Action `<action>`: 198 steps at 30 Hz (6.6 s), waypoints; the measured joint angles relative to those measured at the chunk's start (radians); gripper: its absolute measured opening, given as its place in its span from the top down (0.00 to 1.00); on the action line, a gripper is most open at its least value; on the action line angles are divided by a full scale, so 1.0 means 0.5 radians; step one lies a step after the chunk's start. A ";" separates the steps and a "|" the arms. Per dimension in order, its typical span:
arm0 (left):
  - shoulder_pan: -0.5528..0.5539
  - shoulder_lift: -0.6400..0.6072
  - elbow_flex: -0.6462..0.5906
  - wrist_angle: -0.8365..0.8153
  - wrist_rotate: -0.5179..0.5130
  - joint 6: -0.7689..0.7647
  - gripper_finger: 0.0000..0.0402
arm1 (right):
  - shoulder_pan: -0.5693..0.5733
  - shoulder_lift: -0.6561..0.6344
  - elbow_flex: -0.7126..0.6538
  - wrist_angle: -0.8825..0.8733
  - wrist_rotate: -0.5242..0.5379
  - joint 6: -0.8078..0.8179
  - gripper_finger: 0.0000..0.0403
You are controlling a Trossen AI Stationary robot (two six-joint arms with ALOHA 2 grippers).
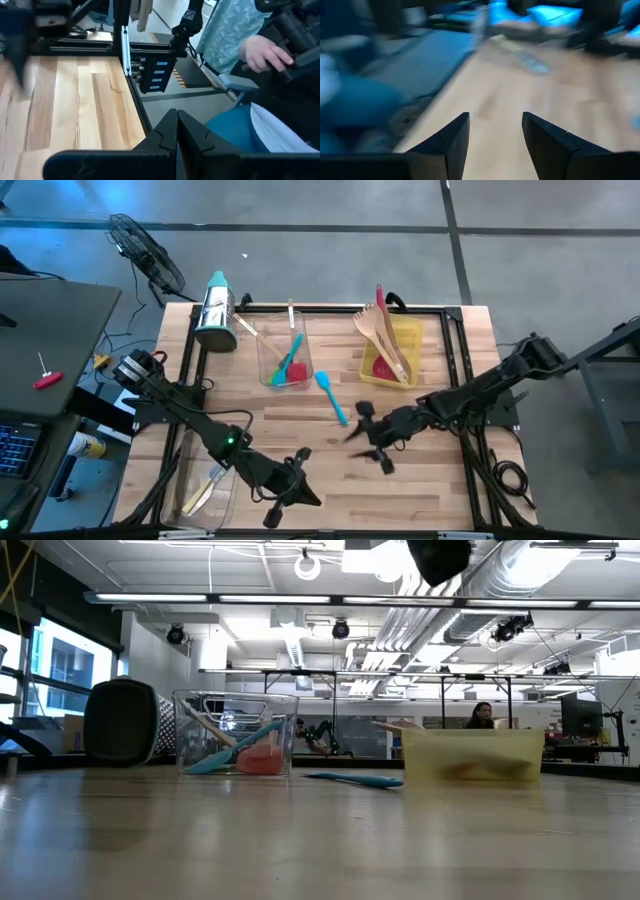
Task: Pick & Place Kitchen Items
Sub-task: Put the blue spatula into the top transparent bin
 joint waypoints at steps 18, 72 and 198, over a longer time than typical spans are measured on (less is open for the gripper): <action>0.455 -0.337 0.720 -1.885 -0.354 0.145 1.00 | -0.611 0.030 0.283 -0.492 0.631 0.083 0.57; 0.967 -0.397 0.694 -3.473 -0.094 -0.843 1.00 | -1.089 0.958 1.055 -1.458 0.175 0.984 0.57; 0.902 -0.397 0.693 -3.439 -0.523 -0.666 1.00 | -1.048 1.395 1.059 -1.119 0.501 0.865 0.19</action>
